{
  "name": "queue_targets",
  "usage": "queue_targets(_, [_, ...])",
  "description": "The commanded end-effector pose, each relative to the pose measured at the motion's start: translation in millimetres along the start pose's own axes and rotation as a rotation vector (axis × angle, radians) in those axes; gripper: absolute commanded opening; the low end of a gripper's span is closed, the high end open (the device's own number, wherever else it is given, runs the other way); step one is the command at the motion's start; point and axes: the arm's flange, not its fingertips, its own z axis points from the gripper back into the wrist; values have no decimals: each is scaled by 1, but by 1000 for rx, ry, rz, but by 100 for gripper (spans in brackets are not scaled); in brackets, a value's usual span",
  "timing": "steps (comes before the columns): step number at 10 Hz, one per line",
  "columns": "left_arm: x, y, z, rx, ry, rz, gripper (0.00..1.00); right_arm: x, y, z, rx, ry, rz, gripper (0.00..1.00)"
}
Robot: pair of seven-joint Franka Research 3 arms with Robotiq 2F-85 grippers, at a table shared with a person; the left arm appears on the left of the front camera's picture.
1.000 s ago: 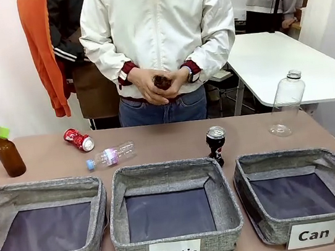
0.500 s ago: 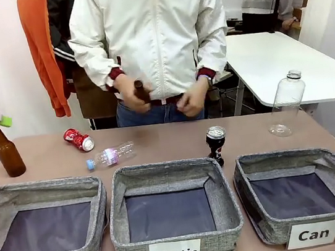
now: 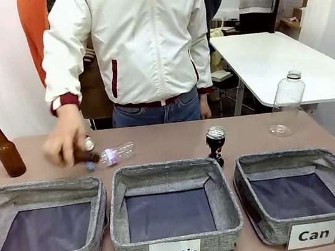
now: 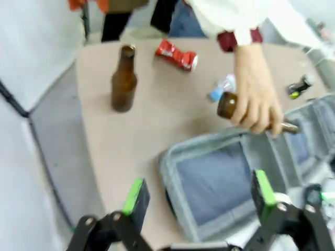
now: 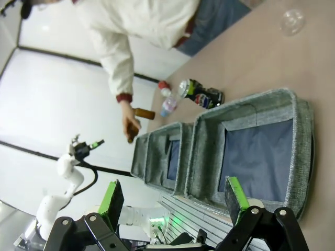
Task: Sort the can waste into the basket.
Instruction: Pick up the can waste from the table and place it in the right Fabric basket.
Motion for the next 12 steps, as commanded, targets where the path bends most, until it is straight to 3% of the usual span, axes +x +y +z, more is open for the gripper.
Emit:
queue_targets(1, [-56, 20, 20, -26, -42, 35, 100, 3, 0, 1, 22, -15, 27, 100])
queue_targets(5, [-81, 71, 17, -129, -106, 153, 100, 3, 0, 1, 22, -15, 27, 100])
queue_targets(8, [-73, 63, 8, -109, -89, 170, 100, 3, 0, 1, 22, -15, 27, 100])
queue_targets(11, [-39, 28, -4, -58, -23, 31, 100, 3, 0, 1, 22, -15, 27, 100])
queue_targets(12, [-19, 3, -18, -62, 34, -96, 100, 3, 0, 1, 22, -15, 27, 100])
